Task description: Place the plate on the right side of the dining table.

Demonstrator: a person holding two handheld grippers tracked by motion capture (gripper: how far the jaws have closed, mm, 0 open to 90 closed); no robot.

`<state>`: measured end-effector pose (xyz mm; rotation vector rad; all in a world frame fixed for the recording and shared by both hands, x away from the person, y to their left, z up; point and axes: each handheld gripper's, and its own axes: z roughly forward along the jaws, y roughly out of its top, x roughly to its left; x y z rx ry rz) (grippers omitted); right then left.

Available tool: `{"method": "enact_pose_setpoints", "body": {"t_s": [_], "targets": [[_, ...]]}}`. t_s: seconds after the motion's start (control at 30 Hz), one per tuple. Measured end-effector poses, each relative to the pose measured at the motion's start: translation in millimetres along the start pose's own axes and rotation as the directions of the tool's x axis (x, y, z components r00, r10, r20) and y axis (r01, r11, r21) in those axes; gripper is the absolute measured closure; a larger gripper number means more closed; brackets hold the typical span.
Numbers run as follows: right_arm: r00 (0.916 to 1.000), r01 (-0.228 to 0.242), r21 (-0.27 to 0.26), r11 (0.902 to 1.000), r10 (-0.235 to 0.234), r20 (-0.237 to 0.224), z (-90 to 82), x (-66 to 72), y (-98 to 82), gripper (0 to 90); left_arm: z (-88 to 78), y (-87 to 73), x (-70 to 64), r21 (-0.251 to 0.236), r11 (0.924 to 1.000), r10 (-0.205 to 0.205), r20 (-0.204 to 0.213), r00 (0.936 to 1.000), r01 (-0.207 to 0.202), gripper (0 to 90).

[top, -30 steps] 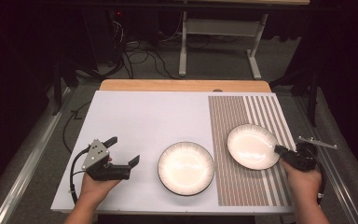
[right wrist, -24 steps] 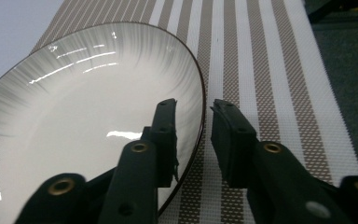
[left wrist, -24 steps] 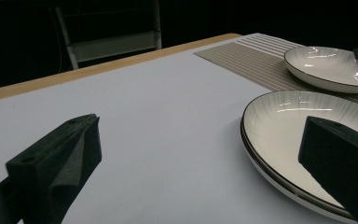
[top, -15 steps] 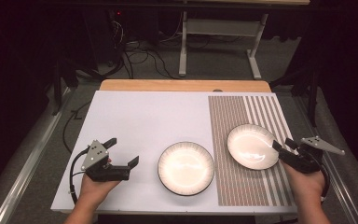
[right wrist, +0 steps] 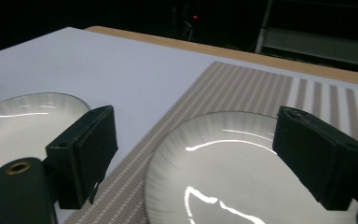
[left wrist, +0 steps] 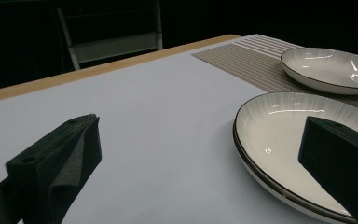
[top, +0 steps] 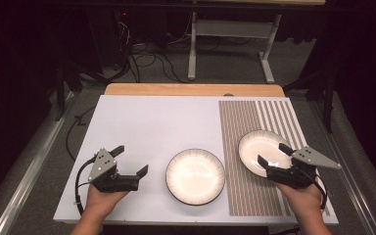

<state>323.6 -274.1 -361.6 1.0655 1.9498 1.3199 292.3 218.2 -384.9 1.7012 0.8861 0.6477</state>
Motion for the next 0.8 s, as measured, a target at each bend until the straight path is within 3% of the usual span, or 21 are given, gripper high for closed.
{"method": "enact_pose_setpoints", "body": {"t_s": [0.1, 0.3, 0.53, 0.8], "targets": [[0.9978, 0.027, -0.011, 0.9996, -0.028, -0.060, 3.0, 19.3, 3.1, 6.6, -0.6, 0.4, -0.8, -0.006, 1.0000, -0.001, 0.004, 1.0000, 0.001, 0.0], [0.9926, 0.064, -0.028, 0.9976, -0.066, -0.102, 3.7, 42.3, 3.6, 0.4, -2.4, 0.8, -0.6, -0.015, 0.9999, -0.009, 0.005, 0.9999, 0.009, 0.0], [0.9907, 0.083, -0.037, 0.9959, -0.086, -0.105, 2.8, 47.5, 0.4, 0.4, -5.4, 1.9, -1.8, -0.027, 0.9996, -0.009, 0.006, 0.9999, 0.009, 0.0], [0.9942, 0.060, -0.034, 0.9976, -0.062, -0.088, 1.8, 38.4, -0.8, 0.4, -6.4, 2.5, -3.1, -0.030, 0.9995, -0.007, 0.004, 1.0000, 0.007, 0.0]]}}
